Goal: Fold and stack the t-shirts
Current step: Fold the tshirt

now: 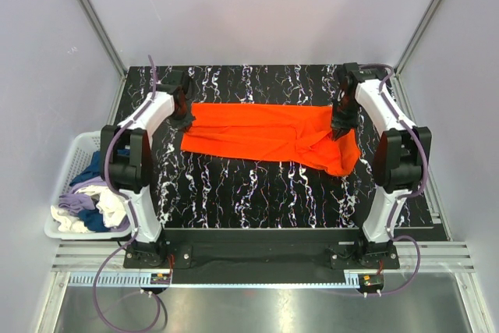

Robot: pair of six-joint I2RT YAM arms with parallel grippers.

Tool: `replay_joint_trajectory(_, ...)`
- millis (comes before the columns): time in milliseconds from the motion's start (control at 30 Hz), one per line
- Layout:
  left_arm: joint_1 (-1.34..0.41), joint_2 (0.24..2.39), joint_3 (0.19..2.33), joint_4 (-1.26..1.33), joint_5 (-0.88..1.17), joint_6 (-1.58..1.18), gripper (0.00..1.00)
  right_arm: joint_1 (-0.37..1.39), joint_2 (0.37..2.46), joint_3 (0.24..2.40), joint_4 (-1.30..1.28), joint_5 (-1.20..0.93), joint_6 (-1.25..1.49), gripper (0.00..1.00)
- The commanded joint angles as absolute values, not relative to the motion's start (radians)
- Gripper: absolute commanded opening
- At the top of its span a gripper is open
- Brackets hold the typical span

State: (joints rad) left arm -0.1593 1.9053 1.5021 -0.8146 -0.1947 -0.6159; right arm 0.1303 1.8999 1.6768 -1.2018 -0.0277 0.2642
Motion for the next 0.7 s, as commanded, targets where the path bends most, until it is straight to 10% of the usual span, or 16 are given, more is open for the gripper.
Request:
replay_joint_trajectory(0,-0.147,1.945,1.586,-0.821,-0.198,-0.592,0.0,0.098,1.954,1.759,-1.212,-0.058,0.239,0.0)
replay_joint_trajectory(667,-0.14,2.048,1.681,-0.825,-0.153,-0.601,0.0,0.084,2.095,1.91,-1.184,-0.063,0.241,0.0)
